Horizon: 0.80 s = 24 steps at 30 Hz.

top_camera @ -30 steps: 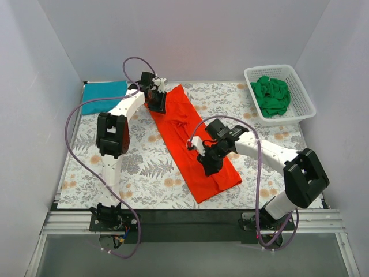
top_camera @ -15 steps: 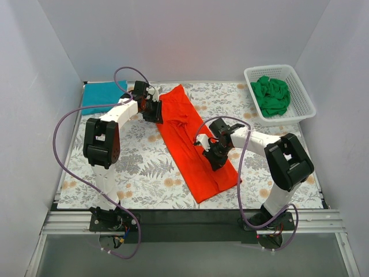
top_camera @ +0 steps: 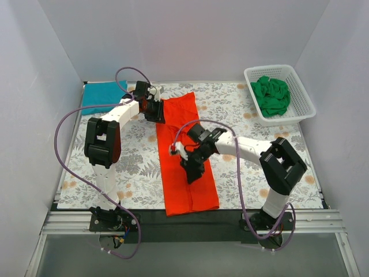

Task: Fold and stack the t-shirts
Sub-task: Fold the tshirt

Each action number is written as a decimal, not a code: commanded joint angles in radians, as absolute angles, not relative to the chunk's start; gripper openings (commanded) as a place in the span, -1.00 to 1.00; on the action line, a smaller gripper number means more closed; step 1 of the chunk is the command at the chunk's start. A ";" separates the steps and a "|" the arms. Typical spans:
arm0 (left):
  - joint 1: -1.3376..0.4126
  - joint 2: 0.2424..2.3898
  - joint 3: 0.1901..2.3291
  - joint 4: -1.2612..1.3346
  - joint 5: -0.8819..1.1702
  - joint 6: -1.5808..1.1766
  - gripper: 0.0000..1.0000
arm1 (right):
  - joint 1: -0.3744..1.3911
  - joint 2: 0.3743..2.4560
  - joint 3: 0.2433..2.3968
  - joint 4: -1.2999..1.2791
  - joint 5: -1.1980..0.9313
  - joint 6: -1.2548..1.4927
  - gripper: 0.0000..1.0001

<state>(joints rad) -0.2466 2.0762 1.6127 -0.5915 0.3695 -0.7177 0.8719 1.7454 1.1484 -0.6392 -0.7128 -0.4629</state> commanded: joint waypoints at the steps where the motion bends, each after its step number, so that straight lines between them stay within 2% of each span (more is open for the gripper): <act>1: -0.252 2.051 1.601 -0.580 0.426 -0.723 -0.49 | 0.704 1.712 1.287 -0.630 -0.746 -0.411 -0.35; 5: -0.253 2.037 1.585 -0.575 0.482 -0.742 -0.40 | 0.554 1.831 1.461 -0.560 -0.635 -0.296 -0.34; 13: -0.253 2.022 1.509 -0.581 0.431 -0.793 -0.41 | 0.505 2.095 1.793 -0.480 -0.558 -0.198 -0.35; 17: -0.253 2.068 1.511 -0.575 0.384 -0.779 -0.44 | 0.502 2.232 1.865 -0.425 -0.525 -0.141 -0.33; 24: -0.249 2.226 1.690 -0.650 0.350 -0.753 -0.44 | 0.445 2.329 1.839 -0.319 -0.431 -0.029 -0.36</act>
<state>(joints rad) -0.2481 2.1746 1.6226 -0.6315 0.4011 -0.7746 0.4831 2.3283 1.8343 -0.4068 -0.4858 -0.0975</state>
